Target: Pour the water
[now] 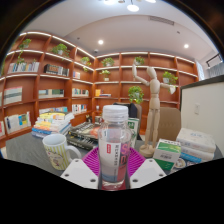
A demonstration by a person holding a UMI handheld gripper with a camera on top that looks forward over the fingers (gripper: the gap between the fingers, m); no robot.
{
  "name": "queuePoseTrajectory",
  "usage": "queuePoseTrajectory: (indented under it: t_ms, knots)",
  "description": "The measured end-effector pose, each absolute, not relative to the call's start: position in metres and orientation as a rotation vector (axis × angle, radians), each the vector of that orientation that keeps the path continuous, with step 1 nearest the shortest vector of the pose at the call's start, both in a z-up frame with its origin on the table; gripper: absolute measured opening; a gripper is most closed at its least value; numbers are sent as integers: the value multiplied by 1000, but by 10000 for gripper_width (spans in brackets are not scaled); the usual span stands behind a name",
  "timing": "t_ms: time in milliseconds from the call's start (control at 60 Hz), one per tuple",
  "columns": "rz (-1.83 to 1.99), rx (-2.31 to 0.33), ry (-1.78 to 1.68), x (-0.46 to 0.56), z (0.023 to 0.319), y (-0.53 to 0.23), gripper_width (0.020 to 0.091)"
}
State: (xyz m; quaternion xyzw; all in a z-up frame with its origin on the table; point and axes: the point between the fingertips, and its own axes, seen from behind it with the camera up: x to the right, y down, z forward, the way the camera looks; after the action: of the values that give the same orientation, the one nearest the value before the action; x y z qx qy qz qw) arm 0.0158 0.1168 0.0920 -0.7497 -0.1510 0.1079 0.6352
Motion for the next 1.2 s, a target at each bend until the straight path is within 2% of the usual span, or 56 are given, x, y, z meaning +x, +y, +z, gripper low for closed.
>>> queuePoseTrajectory:
  t_ms: [67, 217, 250, 300, 367, 500, 783, 1200]
  knots:
    - [245, -1716, -330, 17, 92, 120, 376]
    - [228, -1725, -321, 20, 90, 115, 511]
    - [230, -1748, -321, 20, 84, 114, 569]
    - [239, -1780, -314, 21, 77, 106, 749]
    - [251, -1796, -307, 23, 73, 91, 817]
    - [160, -1793, -259, 48, 78, 54, 819]
    - [-107, -1747, -49, 112, 126, -36, 839]
    - [-49, -1705, 51, 128, 173, -82, 846]
